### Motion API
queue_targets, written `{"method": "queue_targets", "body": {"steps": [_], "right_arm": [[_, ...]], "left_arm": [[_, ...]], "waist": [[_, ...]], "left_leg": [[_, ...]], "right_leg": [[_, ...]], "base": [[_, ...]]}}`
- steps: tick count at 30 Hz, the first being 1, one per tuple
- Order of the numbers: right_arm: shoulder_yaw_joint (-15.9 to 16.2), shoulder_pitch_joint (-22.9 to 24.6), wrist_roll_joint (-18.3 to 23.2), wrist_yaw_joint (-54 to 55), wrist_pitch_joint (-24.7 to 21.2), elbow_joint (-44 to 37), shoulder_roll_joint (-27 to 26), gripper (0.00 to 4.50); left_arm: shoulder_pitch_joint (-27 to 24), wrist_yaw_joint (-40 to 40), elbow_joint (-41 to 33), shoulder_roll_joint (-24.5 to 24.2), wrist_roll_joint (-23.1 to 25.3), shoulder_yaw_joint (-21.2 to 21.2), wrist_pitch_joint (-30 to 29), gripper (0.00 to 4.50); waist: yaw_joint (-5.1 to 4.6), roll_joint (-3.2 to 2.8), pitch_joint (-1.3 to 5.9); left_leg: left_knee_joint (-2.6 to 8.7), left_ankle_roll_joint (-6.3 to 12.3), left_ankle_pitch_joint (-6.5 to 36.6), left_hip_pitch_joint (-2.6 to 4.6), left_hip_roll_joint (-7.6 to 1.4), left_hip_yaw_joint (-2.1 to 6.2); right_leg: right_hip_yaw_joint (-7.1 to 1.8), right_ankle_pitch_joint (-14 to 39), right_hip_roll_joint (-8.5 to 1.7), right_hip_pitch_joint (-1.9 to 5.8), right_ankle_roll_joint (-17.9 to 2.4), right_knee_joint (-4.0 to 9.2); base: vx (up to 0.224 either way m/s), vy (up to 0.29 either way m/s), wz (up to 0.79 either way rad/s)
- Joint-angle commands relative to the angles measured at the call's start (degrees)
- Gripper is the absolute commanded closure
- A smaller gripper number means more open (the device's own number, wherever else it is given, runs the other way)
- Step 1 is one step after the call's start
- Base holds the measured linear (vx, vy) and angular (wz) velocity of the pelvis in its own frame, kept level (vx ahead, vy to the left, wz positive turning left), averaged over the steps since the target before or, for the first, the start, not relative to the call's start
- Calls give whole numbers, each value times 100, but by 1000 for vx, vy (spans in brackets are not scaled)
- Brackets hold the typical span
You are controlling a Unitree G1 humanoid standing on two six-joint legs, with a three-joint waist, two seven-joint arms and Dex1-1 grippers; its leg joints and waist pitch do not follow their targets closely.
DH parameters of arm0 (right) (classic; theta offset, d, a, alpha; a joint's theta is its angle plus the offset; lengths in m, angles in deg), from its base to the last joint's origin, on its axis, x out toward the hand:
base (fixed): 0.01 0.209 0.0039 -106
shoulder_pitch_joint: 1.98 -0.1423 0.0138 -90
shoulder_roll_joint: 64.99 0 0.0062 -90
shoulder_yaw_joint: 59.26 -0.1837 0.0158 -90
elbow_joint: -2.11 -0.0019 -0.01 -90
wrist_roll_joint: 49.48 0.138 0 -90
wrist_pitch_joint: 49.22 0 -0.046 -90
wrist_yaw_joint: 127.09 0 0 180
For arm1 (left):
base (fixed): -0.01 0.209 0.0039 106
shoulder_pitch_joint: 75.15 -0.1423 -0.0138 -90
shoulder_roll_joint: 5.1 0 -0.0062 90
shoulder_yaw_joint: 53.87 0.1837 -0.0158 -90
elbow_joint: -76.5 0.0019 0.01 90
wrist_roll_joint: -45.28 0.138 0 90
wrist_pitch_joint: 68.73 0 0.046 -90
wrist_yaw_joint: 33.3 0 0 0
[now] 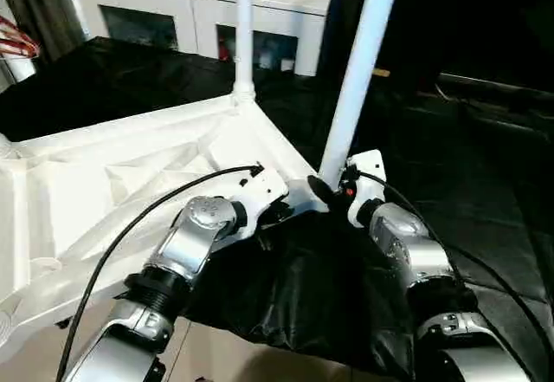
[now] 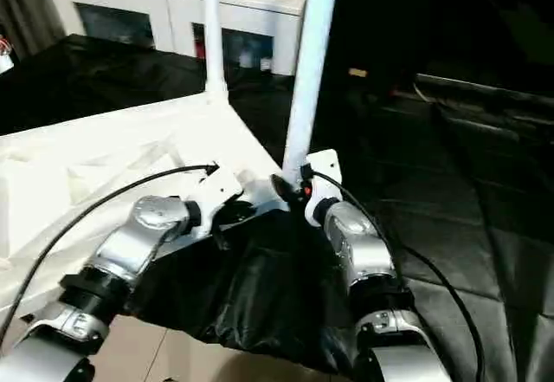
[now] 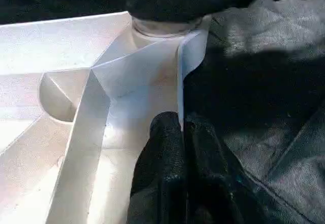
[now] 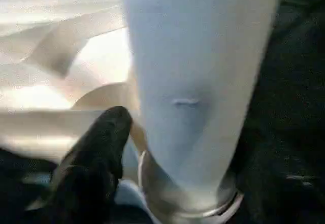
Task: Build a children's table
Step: Rotate leg to tighten
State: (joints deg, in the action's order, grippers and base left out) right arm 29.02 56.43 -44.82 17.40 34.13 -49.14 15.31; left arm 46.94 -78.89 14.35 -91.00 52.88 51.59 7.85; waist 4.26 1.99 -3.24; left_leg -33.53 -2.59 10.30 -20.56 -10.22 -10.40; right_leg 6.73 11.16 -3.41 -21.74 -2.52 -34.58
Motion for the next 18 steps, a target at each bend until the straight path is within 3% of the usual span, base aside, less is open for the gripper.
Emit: {"method": "queue_targets", "body": {"steps": [1,8,18], "right_arm": [[607,161,71,-1092,-133,-124,84,127],[830,287,50,-2113,-118,-339,690,127],[1311,436,107,-3681,-313,-832,1462,208]], "left_arm": [[12,-341,-417,35,-353,38,440,450],[-241,-1095,-758,-262,-666,79,555,450],[-616,-2055,-1210,-904,-898,128,390,450]], "waist": [[15,-14,355],[25,-12,342],[81,-4,336]], "left_leg": [[380,240,1098,39,-419,164],[373,295,1125,48,-418,160],[378,340,1083,43,-438,152]], "right_leg": [[-462,1395,-677,271,-847,481],[-447,1592,-672,258,-887,508],[-441,1587,-645,246,-896,479]], "base": [[0,0,0],[0,0,0],[0,0,0]]}}
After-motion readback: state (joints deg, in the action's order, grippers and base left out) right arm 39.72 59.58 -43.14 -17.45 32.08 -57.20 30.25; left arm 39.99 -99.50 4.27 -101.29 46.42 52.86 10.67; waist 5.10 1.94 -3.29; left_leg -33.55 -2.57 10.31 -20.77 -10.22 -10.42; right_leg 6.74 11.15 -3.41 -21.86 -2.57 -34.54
